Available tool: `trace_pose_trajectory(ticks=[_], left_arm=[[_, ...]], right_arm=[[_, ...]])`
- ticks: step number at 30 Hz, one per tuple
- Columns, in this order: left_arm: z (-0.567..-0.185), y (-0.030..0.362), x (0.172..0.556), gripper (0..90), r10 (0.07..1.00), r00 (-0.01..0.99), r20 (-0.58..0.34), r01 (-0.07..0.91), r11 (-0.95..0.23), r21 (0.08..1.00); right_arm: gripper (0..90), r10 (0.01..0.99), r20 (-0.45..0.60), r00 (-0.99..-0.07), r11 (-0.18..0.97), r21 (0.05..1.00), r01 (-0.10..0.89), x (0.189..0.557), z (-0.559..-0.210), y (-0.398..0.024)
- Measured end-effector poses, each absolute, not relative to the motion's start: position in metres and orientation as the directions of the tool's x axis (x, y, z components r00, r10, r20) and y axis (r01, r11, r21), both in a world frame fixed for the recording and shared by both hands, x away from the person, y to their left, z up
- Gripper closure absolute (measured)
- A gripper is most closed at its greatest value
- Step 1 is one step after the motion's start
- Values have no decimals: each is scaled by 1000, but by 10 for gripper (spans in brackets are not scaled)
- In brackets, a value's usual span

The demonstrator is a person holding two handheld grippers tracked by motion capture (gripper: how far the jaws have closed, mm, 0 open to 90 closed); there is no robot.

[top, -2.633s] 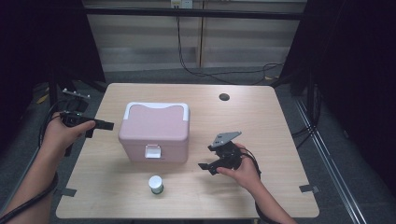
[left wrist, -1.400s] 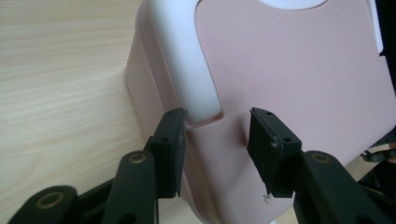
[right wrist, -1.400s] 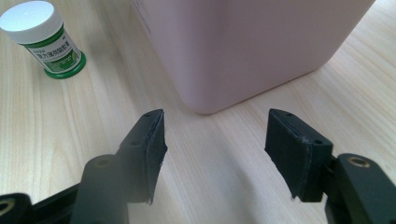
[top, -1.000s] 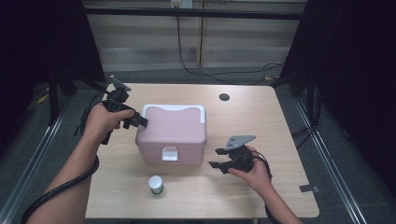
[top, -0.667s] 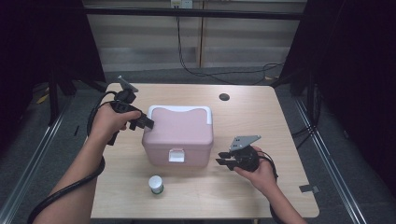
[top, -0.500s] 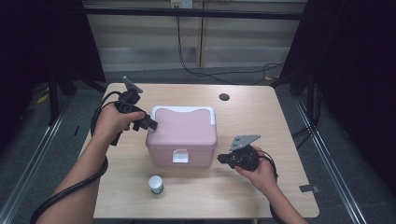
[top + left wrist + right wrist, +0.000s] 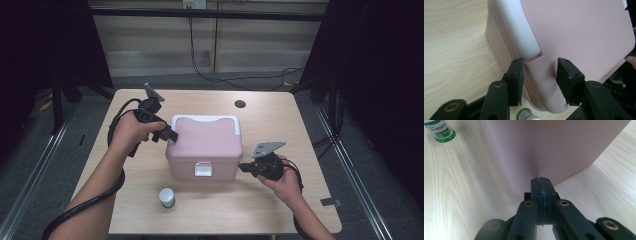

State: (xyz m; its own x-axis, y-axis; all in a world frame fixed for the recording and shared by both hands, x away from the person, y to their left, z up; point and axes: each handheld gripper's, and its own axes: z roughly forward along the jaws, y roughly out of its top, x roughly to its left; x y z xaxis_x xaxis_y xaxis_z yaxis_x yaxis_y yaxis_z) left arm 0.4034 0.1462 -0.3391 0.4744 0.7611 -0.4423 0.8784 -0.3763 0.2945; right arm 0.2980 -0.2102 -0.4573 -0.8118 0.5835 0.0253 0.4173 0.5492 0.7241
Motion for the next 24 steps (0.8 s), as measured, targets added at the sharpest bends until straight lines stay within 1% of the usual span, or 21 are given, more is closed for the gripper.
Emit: trace_pose_trajectory(ticks=[13, 18, 21, 23, 24], left_arm=[[-338, 125, 398, 571, 758, 487, -434, 872, -395, 288], [-338, 123, 398, 574, 752, 495, -435, 868, -407, 284], [-337, 124, 398, 578, 749, 506, -427, 861, -414, 294], [-334, 128, 398, 582, 740, 511, -438, 858, -410, 309], [-331, 129, 398, 577, 745, 521, -416, 850, -411, 328]], right_arm=[[900, 595, 42, -802, 533, 726, 434, 293, -455, -229], [900, 599, 53, -799, 527, 725, 443, 292, -455, -234], [900, 602, 62, -796, 521, 725, 450, 292, -453, -235], [900, 612, 67, -788, 510, 728, 458, 292, -450, -237], [900, 611, 71, -789, 506, 731, 458, 292, -448, -238]])
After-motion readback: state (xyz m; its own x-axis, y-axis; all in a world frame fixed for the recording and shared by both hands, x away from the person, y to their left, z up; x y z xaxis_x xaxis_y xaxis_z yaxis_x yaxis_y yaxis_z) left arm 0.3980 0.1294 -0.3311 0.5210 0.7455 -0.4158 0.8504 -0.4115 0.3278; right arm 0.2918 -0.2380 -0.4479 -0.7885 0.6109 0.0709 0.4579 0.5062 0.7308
